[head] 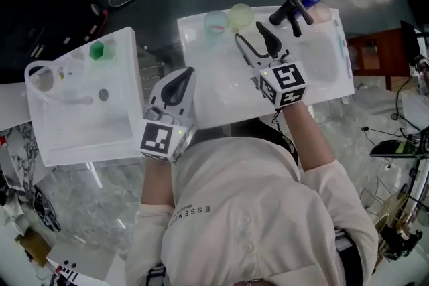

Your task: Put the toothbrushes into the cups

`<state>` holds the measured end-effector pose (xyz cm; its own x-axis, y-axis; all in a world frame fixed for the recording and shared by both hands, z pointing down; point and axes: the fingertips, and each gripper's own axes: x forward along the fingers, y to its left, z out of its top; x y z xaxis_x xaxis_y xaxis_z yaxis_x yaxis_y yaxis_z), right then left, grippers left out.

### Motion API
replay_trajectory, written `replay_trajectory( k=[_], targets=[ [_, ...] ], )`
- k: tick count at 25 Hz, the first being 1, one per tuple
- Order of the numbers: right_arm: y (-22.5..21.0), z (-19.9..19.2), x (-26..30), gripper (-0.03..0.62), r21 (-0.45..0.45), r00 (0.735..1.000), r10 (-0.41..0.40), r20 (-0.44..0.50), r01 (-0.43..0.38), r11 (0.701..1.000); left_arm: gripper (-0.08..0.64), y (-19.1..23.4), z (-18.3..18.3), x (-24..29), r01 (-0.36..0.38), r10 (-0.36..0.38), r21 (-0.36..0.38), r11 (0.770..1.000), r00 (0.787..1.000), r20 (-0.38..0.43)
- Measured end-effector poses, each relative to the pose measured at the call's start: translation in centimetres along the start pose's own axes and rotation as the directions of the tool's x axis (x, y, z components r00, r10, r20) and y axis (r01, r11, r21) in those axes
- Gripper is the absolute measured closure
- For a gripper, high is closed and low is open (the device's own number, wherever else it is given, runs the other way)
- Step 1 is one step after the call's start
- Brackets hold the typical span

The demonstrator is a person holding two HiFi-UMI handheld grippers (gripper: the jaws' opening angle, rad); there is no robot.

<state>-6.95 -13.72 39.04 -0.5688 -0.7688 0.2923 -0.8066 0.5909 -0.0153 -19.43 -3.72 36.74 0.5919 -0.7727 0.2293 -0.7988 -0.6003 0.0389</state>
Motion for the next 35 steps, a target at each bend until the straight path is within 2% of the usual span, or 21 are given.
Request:
replay_trajectory(
  k=[9,16,25,30,35],
  targets=[
    [-7.4,-2.3,-6.7,0.348,0.027,0.994,-0.113,-0.012,0.113,0.993,0.558,-5.6,1.8,5.3,0.086,-0.087,0.056,0.995,0.996,0.011],
    [-16.2,-4.7,-11.1,0.348,0.038,0.992,-0.116,-0.054,0.118,0.992,0.558,-11.7,3.8,13.0,0.088,-0.090,0.078,0.993,0.996,0.020],
    [-27.3,-9.8,-18.1,0.348,0.074,0.978,-0.150,-0.145,0.162,0.984,0.558,-20.9,4.4,22.4,0.137,-0.137,0.099,0.986,0.991,-0.007],
    [-31.8,-14.4,-21.7,0.348,0.095,0.953,-0.147,-0.264,0.177,0.980,0.558,-25.6,4.0,26.3,0.169,-0.167,0.083,0.982,0.986,-0.025],
    [-35.8,-18.9,-24.0,0.348,0.072,0.905,-0.167,-0.391,0.211,0.975,0.558,-29.2,3.4,29.5,0.214,-0.210,0.082,0.973,0.976,-0.052]
  ],
)
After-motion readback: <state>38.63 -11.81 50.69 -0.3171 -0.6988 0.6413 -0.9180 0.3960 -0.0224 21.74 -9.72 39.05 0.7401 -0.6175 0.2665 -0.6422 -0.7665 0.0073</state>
